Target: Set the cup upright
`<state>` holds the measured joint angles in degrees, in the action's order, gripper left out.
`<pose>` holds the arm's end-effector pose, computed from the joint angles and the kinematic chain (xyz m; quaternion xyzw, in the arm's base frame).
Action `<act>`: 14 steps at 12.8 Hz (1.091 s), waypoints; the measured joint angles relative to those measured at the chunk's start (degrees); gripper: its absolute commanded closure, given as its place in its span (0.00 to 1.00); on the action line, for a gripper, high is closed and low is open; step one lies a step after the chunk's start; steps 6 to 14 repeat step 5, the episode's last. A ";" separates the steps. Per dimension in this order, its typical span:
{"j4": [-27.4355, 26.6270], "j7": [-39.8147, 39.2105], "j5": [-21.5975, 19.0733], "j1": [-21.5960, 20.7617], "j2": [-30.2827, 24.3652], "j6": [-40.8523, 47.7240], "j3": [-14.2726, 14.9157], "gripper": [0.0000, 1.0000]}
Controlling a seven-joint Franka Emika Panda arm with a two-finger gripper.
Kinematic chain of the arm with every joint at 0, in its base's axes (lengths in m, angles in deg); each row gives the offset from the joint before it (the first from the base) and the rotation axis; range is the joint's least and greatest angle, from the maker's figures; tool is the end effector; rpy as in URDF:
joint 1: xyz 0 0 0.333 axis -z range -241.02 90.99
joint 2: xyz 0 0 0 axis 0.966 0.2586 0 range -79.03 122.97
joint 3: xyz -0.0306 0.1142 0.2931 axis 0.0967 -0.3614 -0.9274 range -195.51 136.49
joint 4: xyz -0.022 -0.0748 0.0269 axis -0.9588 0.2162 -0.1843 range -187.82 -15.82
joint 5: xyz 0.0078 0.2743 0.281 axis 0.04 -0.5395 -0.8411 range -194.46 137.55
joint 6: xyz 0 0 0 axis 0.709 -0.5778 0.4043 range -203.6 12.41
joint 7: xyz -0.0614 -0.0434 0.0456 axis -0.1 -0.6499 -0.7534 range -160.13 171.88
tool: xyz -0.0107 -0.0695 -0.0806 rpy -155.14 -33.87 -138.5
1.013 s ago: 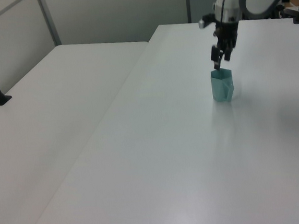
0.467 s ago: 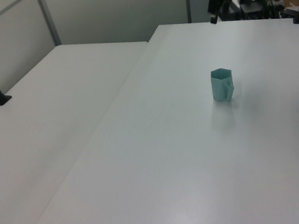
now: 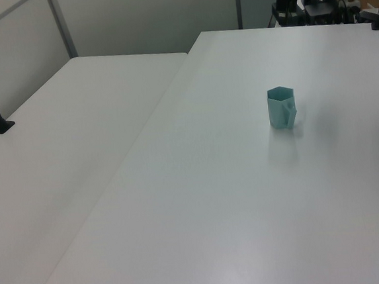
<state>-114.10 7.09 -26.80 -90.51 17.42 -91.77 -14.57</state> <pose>0.5472 -0.0019 0.5850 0.9989 -0.0032 0.0463 0.0032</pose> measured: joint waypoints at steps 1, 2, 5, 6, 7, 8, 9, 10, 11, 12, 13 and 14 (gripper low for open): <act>0.00 -0.04 0.00 0.00 -0.01 0.38 -0.01 0.00; 0.01 -0.10 0.01 0.00 -0.03 0.68 -0.01 0.00; 0.05 -1.94 0.28 0.00 -0.13 2.77 -0.01 0.00; 0.05 -1.94 0.28 0.00 -0.13 2.77 -0.01 0.00; 0.05 -1.94 0.28 0.00 -0.13 2.77 -0.01 0.00; 0.05 -1.94 0.28 0.00 -0.13 2.77 -0.01 0.00; 0.05 -1.94 0.28 0.00 -0.13 2.77 -0.01 0.00; 0.05 -1.94 0.28 0.00 -0.13 2.77 -0.01 0.00; 0.05 -1.94 0.28 0.00 -0.13 2.77 -0.01 0.00; 0.05 -1.94 0.28 0.00 -0.13 2.77 -0.01 0.00; 0.05 -1.94 0.28 0.00 -0.13 2.77 -0.01 0.00; 0.05 -1.94 0.28 0.00 -0.13 2.77 -0.01 0.00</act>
